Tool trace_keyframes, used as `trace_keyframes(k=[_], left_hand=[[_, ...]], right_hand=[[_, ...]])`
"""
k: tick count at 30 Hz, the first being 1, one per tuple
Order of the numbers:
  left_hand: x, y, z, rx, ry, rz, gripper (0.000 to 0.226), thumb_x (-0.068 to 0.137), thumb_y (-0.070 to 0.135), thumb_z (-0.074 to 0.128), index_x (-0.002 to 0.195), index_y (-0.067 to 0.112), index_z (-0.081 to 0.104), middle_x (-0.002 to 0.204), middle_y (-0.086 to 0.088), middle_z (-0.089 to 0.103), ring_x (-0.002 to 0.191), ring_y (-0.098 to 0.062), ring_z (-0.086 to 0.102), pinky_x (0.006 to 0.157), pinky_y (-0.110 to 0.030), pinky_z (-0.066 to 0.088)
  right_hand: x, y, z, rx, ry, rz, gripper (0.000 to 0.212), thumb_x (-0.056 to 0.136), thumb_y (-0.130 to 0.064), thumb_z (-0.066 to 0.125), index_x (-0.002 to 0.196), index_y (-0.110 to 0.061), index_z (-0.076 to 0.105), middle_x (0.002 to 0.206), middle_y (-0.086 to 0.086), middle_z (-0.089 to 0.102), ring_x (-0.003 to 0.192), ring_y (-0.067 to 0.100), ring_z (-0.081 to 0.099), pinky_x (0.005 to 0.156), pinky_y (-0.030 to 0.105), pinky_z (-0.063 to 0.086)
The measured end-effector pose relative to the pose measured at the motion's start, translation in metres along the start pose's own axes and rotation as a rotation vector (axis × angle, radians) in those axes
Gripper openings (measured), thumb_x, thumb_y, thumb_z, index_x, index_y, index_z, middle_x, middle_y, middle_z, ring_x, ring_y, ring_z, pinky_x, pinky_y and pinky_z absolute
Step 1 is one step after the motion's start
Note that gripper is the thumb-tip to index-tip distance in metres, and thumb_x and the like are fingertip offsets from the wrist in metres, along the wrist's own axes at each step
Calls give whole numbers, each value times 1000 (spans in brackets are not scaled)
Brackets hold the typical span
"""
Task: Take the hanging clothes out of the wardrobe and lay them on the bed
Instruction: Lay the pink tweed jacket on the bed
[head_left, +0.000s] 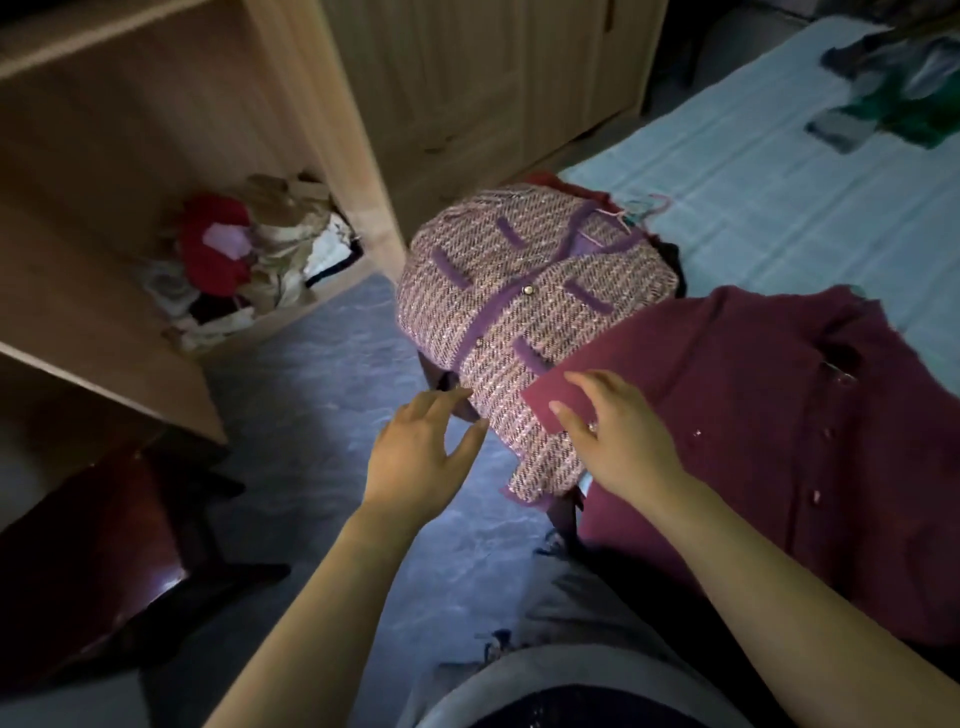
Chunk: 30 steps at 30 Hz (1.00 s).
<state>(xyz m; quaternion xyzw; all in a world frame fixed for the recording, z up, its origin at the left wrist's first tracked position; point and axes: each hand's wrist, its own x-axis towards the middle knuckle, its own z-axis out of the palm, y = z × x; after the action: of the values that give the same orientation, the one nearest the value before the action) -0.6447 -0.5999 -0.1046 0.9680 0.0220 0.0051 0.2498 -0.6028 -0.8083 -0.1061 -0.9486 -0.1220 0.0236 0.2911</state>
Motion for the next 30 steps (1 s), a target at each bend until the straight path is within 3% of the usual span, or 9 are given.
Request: trace_keyframes(k=[4,10,13,15,17,22,27,30], left_hand=[[52,-25,2,-16,-59,-12,55,85,56,40,127,23,54,128,1,57,114,-23,54,88,-39,48],[190,-41,-14,14,-99,39,60,84,61,34,126,25,55,126,1,57,110,-22,54,90,-36,45],[237,-41,-24,40,-107,99,65,80,65,28,125,27,56,127,2,57,114,-21,52,91,-31,41],[325,-30,-15,50,-218,138,65,79,65,27,124,27,56,124,1,59,113,-21,53,89,-28,40],[335,-31,-18,59,-206,185,64,80,64,29,123,26,57,119,0,60,108,-21,55,87,-27,40],[449,-21,19,88,-401,358,61,82,61,29,122,25,57,122,0,59,110,-20,54,88,-26,38],[575,1,86,123,-637,551,53,84,51,39,122,19,59,121,-6,59,110,-26,54,95,-36,42],[639,5,131,183,-713,657,65,81,59,29,122,17,59,120,-9,60,112,-29,54,95,-38,42]], right_hand=[[54,6,21,57,-6,41,40,92,-31,55,127,-11,54,112,12,60,104,31,55,83,40,47],[179,37,28,84,-31,159,44,94,-35,48,128,-7,52,126,16,54,114,31,51,90,37,43],[225,46,22,103,9,149,40,94,-30,53,124,-4,55,120,19,57,109,35,53,88,40,45],[287,76,7,105,60,261,39,93,-32,53,119,-3,57,112,20,60,103,35,56,85,40,45],[295,79,9,99,54,230,39,93,-33,54,119,-4,59,112,19,62,104,34,56,86,39,45],[336,127,17,131,45,445,37,92,-32,55,120,-8,58,117,17,60,106,34,55,90,39,43],[369,170,22,128,80,698,39,91,-27,58,122,-4,57,119,20,59,111,35,54,95,41,42],[388,195,32,141,81,835,42,92,-28,57,127,-5,54,124,19,56,115,34,52,97,36,38]])
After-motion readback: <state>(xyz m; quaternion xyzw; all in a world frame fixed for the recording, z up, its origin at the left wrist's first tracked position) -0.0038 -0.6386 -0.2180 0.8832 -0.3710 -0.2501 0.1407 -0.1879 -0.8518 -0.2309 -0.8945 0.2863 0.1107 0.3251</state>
